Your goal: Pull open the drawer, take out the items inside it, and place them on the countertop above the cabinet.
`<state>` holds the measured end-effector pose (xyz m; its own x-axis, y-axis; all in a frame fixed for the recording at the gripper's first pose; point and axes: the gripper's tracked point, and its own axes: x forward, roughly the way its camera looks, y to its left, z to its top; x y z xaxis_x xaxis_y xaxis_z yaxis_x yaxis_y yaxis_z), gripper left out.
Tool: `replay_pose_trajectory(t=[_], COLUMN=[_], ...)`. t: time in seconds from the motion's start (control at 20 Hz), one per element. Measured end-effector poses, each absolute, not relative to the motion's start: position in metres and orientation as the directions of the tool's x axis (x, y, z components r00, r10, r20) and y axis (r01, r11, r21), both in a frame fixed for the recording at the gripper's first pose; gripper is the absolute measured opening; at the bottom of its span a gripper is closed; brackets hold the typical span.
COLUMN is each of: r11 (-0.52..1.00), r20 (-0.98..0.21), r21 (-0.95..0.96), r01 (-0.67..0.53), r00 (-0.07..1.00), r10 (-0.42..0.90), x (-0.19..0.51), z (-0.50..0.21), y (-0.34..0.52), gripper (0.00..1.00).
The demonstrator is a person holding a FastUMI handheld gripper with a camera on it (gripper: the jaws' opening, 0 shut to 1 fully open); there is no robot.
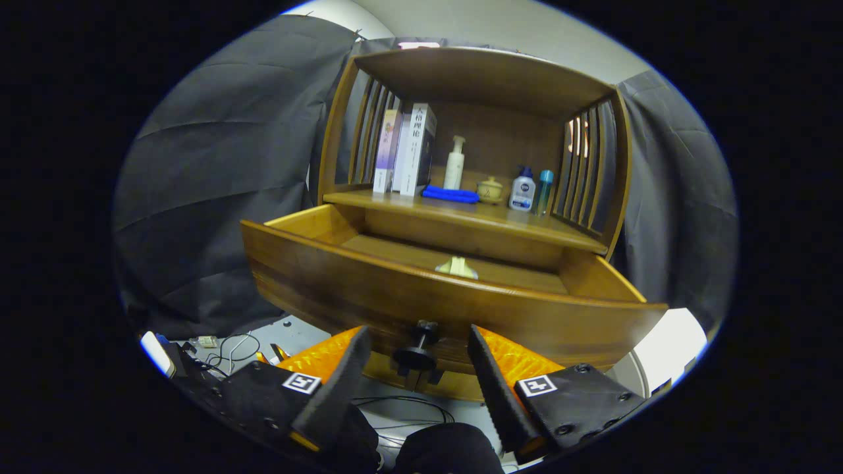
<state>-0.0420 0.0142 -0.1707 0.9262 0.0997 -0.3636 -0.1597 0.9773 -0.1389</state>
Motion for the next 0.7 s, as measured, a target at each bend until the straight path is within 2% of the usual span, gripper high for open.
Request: replay_pose_trajectory(t=[0.1,0.35,0.7], r11=[0.973,0.961,0.954], r20=[-0.336,-0.250,-0.223], r21=[-0.148,-0.201,-0.186], r01=[-0.174,-0.188,-0.235], r00=[0.935,0.959,0.956], r10=[0.116,0.136,0.192], x=[-0.043,-0.034,0.028], z=[-0.144,-0.086,-0.045], y=[0.016,0.018,0.013], gripper=[0.96,0.98,0.98])
